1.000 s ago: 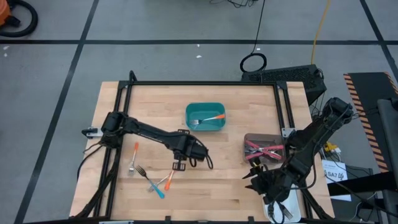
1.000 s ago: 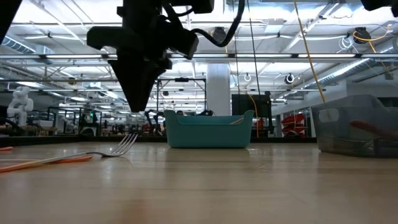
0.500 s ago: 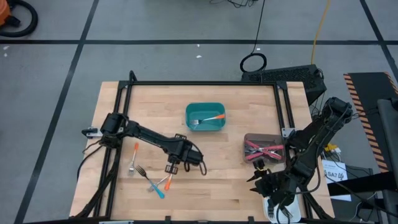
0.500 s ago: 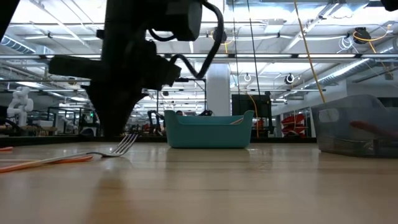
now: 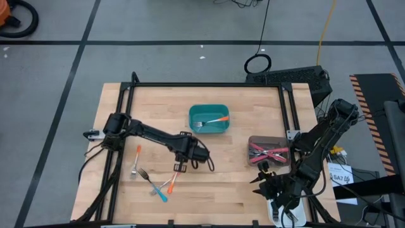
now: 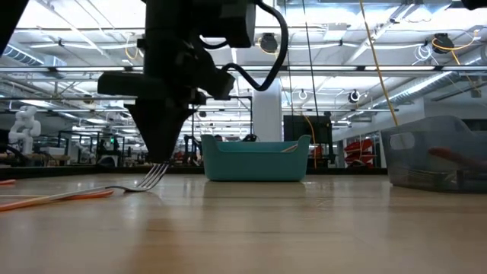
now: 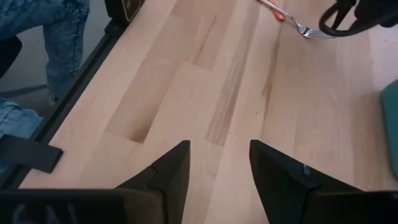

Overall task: Sort silverware by color (type)
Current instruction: Put the orange fork into the blue bin

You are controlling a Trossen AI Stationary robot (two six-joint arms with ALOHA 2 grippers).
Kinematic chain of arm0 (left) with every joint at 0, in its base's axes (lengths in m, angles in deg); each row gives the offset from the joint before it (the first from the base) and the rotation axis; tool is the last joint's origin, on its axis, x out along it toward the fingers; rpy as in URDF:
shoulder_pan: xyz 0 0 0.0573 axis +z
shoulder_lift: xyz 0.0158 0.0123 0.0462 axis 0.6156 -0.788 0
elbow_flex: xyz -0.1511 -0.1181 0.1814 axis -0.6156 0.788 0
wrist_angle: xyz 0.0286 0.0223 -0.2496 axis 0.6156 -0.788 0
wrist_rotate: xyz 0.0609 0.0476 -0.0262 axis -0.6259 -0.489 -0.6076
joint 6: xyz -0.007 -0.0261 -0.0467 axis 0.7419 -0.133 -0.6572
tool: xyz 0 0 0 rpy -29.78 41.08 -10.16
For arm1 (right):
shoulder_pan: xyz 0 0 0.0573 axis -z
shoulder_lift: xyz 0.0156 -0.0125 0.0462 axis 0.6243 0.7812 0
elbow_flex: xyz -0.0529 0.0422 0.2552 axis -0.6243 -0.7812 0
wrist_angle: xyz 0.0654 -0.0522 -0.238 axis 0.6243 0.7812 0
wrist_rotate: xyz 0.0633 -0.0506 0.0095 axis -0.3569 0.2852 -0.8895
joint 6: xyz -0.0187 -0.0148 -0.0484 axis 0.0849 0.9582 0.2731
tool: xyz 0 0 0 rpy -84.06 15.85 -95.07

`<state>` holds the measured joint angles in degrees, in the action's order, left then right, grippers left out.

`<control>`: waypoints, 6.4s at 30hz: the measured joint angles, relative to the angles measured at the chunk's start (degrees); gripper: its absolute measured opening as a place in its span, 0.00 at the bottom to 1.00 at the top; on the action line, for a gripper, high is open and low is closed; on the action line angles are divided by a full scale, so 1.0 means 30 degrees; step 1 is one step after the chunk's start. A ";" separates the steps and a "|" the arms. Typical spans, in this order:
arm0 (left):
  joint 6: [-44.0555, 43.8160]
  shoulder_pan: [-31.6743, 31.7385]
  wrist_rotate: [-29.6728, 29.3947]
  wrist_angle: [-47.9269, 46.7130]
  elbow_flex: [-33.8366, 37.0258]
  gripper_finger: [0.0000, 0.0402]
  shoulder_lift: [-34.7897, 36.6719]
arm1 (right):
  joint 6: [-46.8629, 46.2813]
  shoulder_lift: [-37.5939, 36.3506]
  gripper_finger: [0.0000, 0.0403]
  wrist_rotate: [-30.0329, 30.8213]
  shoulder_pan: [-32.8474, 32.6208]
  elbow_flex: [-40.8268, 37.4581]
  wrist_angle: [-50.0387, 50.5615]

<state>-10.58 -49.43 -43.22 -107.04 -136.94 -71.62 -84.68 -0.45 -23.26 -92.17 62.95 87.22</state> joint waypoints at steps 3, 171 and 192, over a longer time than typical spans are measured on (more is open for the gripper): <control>0.0127 0.0232 0.0000 0.0015 0.0000 0.37 0.0000 | 0.0271 0.0000 0.39 0.0002 0.0007 0.0000 0.0002; -1.9211 -0.9502 -1.8848 -0.7105 -1.2568 0.32 -0.2550 | 1.3803 0.7281 0.01 1.7864 0.3063 -0.1625 -1.4397; -1.9277 -1.2227 -1.8338 -0.8586 -1.3325 0.32 -0.2550 | 1.0161 0.3111 0.01 0.6755 1.2998 0.3267 -0.3049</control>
<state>-68.41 -86.11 -98.24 -132.80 -176.92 -79.27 -54.20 8.88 -3.00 -53.17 72.76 78.08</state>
